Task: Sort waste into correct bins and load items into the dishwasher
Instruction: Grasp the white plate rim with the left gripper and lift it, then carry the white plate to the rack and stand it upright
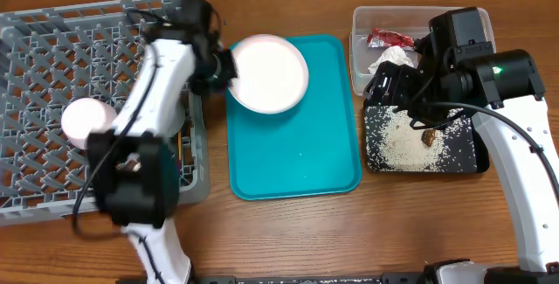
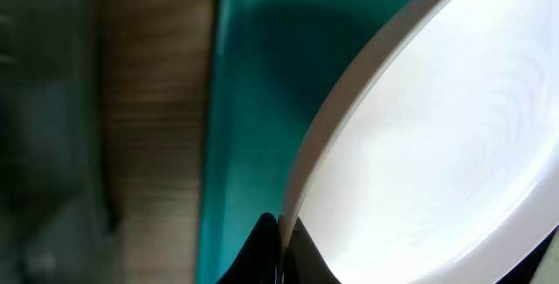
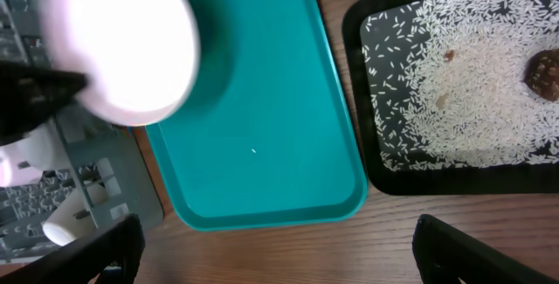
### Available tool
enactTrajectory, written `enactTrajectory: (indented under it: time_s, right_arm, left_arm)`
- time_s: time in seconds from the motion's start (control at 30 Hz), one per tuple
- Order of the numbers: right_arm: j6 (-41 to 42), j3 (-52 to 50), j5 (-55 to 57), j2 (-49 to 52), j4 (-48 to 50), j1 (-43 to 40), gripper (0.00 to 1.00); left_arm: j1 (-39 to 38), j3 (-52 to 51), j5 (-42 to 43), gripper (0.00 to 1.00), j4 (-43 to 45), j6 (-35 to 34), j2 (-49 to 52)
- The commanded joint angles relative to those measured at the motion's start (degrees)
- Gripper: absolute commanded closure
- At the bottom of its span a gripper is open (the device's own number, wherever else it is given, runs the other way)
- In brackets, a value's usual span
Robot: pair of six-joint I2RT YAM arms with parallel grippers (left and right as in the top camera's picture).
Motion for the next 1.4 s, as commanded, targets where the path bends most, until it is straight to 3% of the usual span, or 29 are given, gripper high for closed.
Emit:
enactTrajectory:
  time_s: [0.0,0.27,0.43,0.77,1.0,1.17,1.37]
  right_arm:
    - [-0.1,0.9,-0.3,-0.1,0.3,0.0,0.00]
    - [-0.1,0.9,-0.3,-0.1,0.3,0.0,0.00]
    - [-0.1,0.9,-0.3,-0.1,0.3,0.0,0.00]
    - [-0.1,0.9,-0.3,-0.1,0.3,0.0,0.00]
    - [-0.1,0.9,-0.3,-0.1,0.3,0.0,0.00]
    - [-0.1,0.9,-0.3,-0.1,0.3,0.0,0.00]
    - [-0.1,0.9,-0.3,-0.1,0.0,0.0,0.00]
  left_arm:
    - [0.3,1.7,-7.0,0.96,-1.4,4.3,-9.4]
    - [0.4,1.7,-32.0,0.96,-10.1,4.7,-21.2]
    - [3.2,1.7,-42.1,0.96,-15.6,4.5,-25.5]
    - [15.1,1.7,-49.9,0.96,-18.8,5.1,-28.0]
    - [16.8,1.7,-59.0,0.96,-17.3,5.6,-28.0]
    - [18.3,1.7,-60.6,0.96,-15.1,6.0,-28.0]
    - [20.2,1.6,-61.2,0.96,-8.5,11.7,-28.0]
